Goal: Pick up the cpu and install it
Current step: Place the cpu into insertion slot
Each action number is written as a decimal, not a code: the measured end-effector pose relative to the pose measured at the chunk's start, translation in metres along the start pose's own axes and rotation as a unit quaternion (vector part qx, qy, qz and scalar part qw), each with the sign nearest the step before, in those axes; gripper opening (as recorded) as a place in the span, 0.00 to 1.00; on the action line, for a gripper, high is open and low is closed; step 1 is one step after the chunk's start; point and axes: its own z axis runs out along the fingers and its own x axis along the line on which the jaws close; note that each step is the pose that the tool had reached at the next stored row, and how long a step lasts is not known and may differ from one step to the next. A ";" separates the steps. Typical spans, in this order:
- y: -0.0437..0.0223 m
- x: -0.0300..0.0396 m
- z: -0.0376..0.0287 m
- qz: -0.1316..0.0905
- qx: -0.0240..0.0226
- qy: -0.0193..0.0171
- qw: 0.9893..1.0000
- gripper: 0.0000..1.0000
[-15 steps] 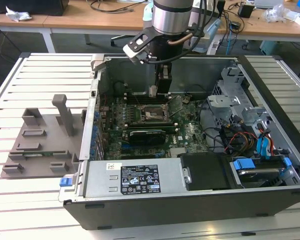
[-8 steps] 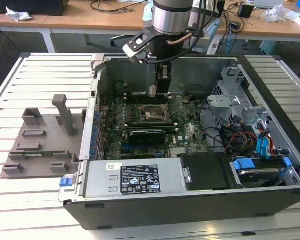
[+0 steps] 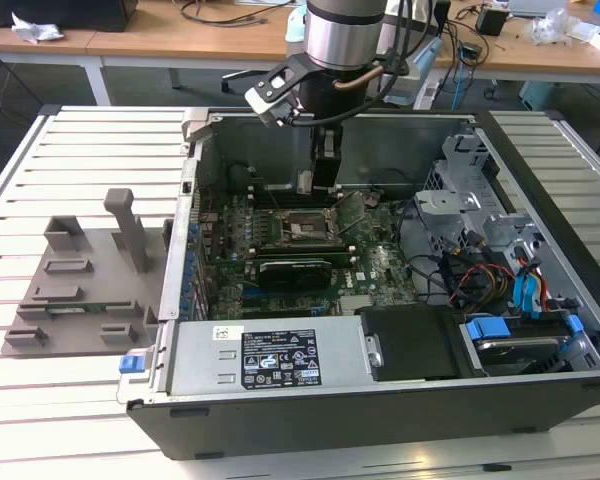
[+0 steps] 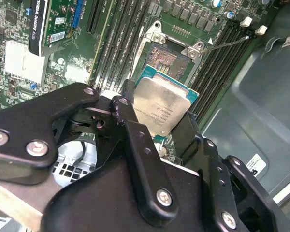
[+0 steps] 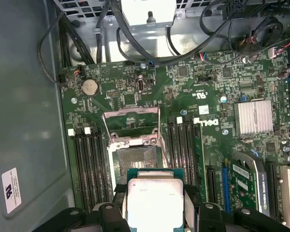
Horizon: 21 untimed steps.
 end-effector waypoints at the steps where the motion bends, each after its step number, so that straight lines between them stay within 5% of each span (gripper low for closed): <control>1: 0.0000 0.0000 0.0000 0.003 0.000 0.000 1.000 0.55; 21: 0.0000 0.0000 0.0002 0.035 0.000 -0.002 0.999 0.55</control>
